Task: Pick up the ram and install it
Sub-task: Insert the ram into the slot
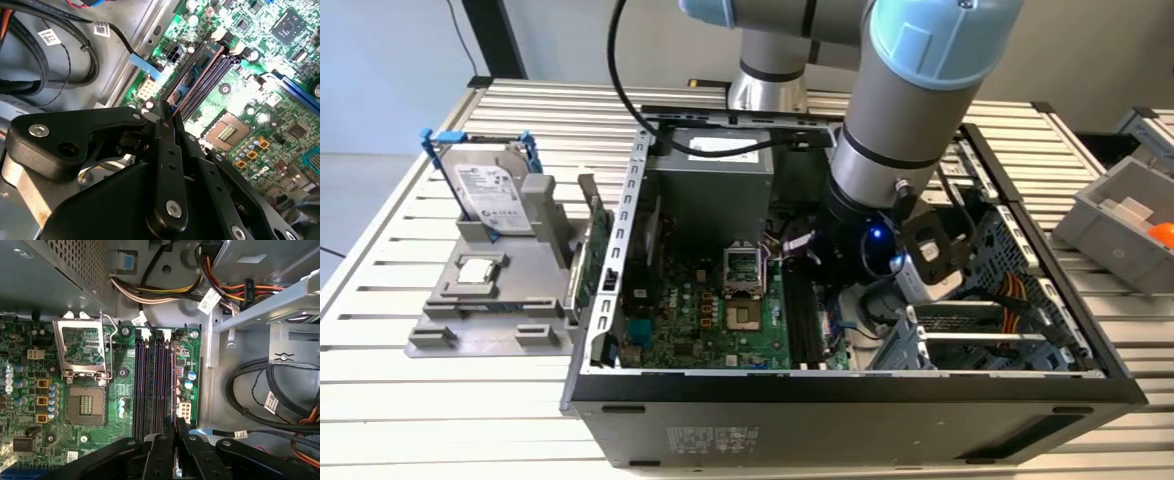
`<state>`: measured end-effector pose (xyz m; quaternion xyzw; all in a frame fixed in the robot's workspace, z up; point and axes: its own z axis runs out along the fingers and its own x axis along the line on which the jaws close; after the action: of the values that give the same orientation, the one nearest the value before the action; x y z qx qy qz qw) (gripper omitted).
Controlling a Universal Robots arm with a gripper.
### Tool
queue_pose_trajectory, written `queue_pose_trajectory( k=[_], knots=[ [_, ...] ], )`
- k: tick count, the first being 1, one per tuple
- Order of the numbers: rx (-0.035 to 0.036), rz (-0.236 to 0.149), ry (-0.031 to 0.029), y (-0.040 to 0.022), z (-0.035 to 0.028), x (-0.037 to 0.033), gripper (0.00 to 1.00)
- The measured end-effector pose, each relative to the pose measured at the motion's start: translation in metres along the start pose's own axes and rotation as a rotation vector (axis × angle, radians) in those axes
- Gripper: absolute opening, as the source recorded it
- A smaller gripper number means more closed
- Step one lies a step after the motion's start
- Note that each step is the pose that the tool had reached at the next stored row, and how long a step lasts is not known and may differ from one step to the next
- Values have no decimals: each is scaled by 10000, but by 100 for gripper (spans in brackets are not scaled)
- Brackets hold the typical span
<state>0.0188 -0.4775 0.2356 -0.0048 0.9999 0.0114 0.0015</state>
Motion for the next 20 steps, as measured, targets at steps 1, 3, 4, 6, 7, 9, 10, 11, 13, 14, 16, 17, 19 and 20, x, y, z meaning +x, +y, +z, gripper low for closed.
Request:
queue_pose_trajectory(
  k=[1,3,4,6,7,9,10,11,13,14,16,17,19,20],
  knots=[
    [11,1,1,0,15,4,0],
    [26,-2,1,-1,44,7,0],
    [29,-1,0,-1,64,11,0],
    [48,-1,1,-2,94,19,0],
    [58,-2,1,-2,104,21,0],
    [78,-3,2,-3,133,23,0],
    [86,-2,1,-3,152,24,0],
    [107,-2,2,-2,170,24,0],
    [130,-1,3,3,189,25,0],
    [133,-2,2,6,192,24,0],
    [131,-1,1,17,196,26,0],
    [132,-1,2,18,196,26,0],
    [131,-2,1,21,197,26,0],
    [133,4,2,23,199,26,0]
  ],
)
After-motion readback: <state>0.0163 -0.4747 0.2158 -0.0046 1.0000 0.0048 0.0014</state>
